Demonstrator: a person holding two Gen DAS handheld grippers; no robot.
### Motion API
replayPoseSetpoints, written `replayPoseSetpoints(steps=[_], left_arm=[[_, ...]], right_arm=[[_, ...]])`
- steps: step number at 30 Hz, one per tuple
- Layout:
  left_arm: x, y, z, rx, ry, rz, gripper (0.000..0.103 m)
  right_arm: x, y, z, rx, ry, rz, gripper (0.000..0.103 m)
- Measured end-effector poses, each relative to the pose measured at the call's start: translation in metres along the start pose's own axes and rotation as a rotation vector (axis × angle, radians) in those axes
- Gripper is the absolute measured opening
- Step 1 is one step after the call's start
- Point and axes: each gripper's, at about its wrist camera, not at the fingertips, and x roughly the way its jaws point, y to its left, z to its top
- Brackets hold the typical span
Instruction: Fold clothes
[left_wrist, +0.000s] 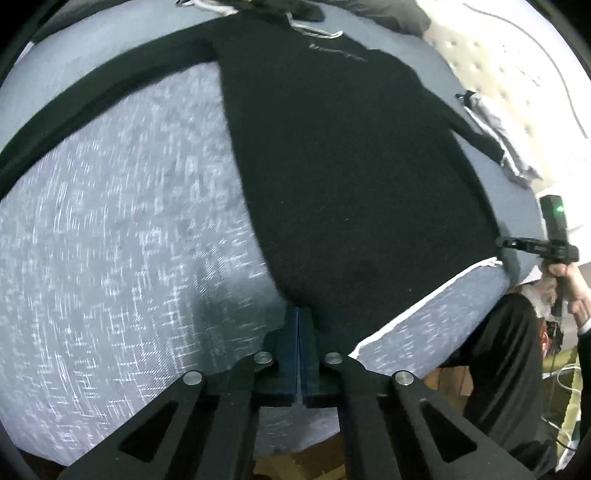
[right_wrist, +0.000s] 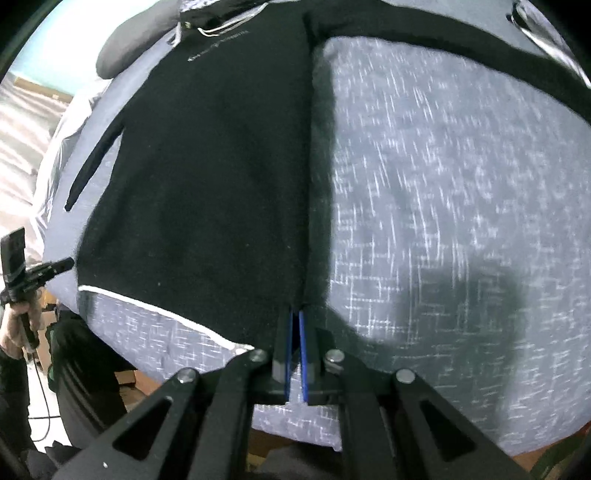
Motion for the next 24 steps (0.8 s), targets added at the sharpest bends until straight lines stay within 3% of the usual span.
replayPoseSetpoints(steps=[2,4,5,9,10,13,14,22,24], left_arm=[[0.002,0.006,-0.003,-0.015,0.002,0.004,0.000],[0.002,0.010,-0.005,-0.029,-0.005,-0.009,0.000],[0.002,0.010,-0.004,-0.032,-0.007,-0.024,0.000],[0.003,0.007,-0.002,-0.039,-0.014,-0.061,0.001],[0.005,0.005,-0.001,-0.041,-0.012,-0.072,0.004],[0.010,0.001,-0.001,-0.046,-0.003,-0.096,0.041],[0.012,0.000,-0.001,-0.047,0.002,-0.101,0.043],[0.034,-0.012,-0.006,-0.021,0.067,-0.110,0.042],[0.036,-0.016,-0.007,-0.005,0.069,-0.097,0.024]], right_arm=[[-0.004,-0.001,-0.001,0.007,-0.007,0.003,0.007],[-0.010,-0.003,-0.001,0.007,-0.022,-0.012,0.025],[-0.014,-0.005,-0.001,0.011,-0.029,-0.017,0.028],[-0.027,-0.018,-0.001,0.052,-0.060,-0.002,0.029],[-0.028,-0.020,-0.001,0.060,-0.063,0.001,0.029],[-0.030,-0.024,-0.002,0.079,-0.063,0.006,0.029],[-0.030,-0.025,-0.003,0.081,-0.063,0.009,0.029],[-0.027,-0.015,-0.003,0.075,-0.055,0.027,0.029],[-0.025,-0.013,-0.001,0.072,-0.053,0.028,0.029]])
